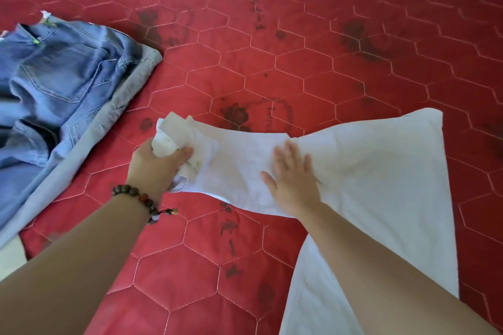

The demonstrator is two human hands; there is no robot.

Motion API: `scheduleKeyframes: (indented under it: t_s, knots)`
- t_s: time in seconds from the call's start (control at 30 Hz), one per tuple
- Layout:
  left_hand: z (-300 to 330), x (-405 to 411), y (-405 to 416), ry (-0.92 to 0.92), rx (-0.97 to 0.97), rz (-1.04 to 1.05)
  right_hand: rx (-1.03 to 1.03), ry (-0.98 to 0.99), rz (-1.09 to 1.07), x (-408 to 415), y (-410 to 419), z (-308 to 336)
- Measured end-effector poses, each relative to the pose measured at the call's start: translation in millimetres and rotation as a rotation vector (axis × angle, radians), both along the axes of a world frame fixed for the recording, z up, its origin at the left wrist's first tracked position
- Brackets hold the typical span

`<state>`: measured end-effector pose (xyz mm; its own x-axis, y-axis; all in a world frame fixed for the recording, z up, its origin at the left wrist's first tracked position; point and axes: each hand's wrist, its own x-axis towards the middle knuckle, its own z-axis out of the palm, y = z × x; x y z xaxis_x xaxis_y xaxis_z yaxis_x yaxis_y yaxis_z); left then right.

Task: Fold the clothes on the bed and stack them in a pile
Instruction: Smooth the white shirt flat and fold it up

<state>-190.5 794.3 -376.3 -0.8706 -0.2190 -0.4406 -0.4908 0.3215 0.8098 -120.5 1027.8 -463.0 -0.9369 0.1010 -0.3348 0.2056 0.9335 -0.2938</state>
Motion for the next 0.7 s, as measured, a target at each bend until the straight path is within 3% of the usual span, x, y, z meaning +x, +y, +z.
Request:
scheduleKeyframes:
  t_s: [0.03,0.13,0.23,0.33,0.4,0.57,0.7]
  knots:
    - [4.7,1.9,4.0,-0.003,-0.009,-0.002,-0.188,-0.002,0.036,-2.3,-6.8,15.9]
    - [26.8,14.9,31.9,0.043,-0.093,-0.064,-0.837,-0.037,-0.297,-4.1,-23.7,74.5]
    - [52.6,41.6,87.3,0.106,-0.029,-0.255,-1.140,-0.026,-0.464,3.2,-29.8,122.8]
    - [69.0,70.5,142.7,0.116,0.220,-0.600,-1.062,0.158,-0.717,14.1,4.4,146.9]
    - [67.3,81.9,163.6,0.185,0.243,-0.770,-1.005,0.235,-0.846,25.2,47.7,150.1]
    - [18.1,98.9,179.5,0.219,-0.118,-0.790,-0.891,0.291,-1.010,68.5,166.6,142.9]
    - [-34.0,123.7,180.7,0.128,-0.434,-0.994,-0.798,0.299,-1.052,115.8,236.6,124.3]
